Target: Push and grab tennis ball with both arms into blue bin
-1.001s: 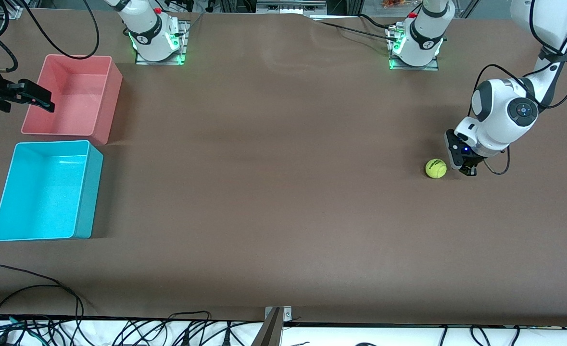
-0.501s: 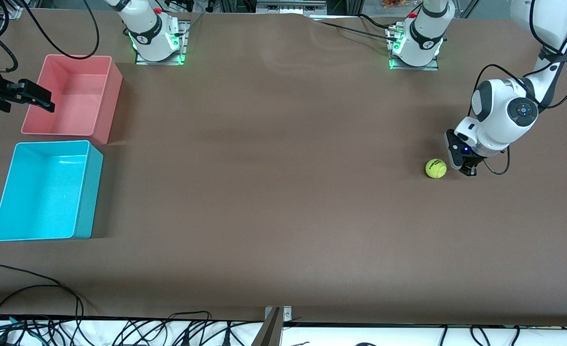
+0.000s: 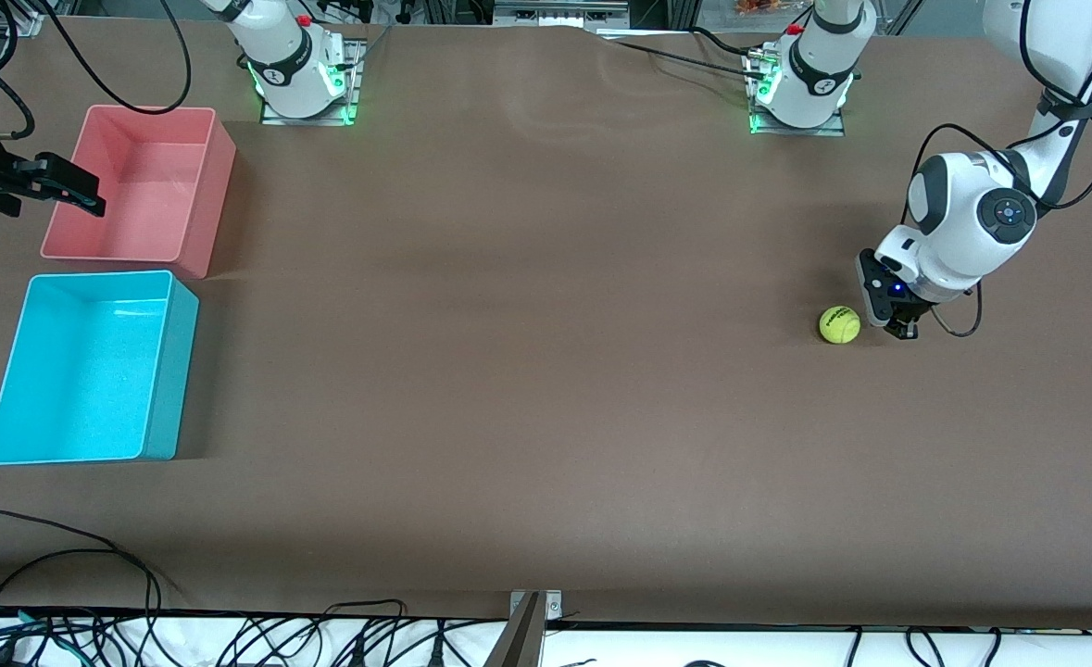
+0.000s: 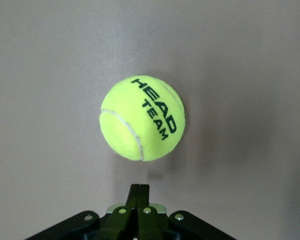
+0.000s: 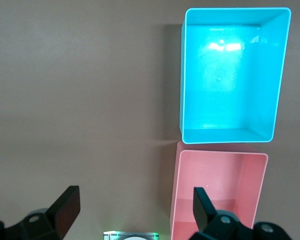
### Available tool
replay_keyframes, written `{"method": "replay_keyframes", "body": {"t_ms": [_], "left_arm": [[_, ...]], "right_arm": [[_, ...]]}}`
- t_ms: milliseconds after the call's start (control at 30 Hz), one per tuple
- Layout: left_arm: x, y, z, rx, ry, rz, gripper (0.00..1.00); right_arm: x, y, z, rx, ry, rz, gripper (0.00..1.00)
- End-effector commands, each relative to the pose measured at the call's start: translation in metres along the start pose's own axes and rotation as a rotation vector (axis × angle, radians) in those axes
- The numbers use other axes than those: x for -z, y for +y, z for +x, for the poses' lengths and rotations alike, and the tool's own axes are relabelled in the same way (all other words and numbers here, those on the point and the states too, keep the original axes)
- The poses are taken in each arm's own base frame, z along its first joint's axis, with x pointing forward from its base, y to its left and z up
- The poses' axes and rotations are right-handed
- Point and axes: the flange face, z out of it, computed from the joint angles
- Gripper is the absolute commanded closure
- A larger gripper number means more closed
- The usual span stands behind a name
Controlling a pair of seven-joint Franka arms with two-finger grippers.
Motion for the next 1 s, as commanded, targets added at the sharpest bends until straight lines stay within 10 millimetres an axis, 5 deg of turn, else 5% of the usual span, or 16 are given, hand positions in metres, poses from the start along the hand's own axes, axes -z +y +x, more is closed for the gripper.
{"method": "replay_keyframes", "body": {"t_ms": [0,968], "left_arm": [[0.0004,0.0022,0.0003,0.011,0.006,0.004,1.0],[0.0013,0.001,-0.002,-0.024,-0.013,0.009,1.0]], "right_arm": [[0.0076,0.0015,-0.0021,-0.007,0.0,-0.006,0.0],[0.0075,0.0017,-0.0023,-0.007,-0.001,-0.008,0.0]]}}
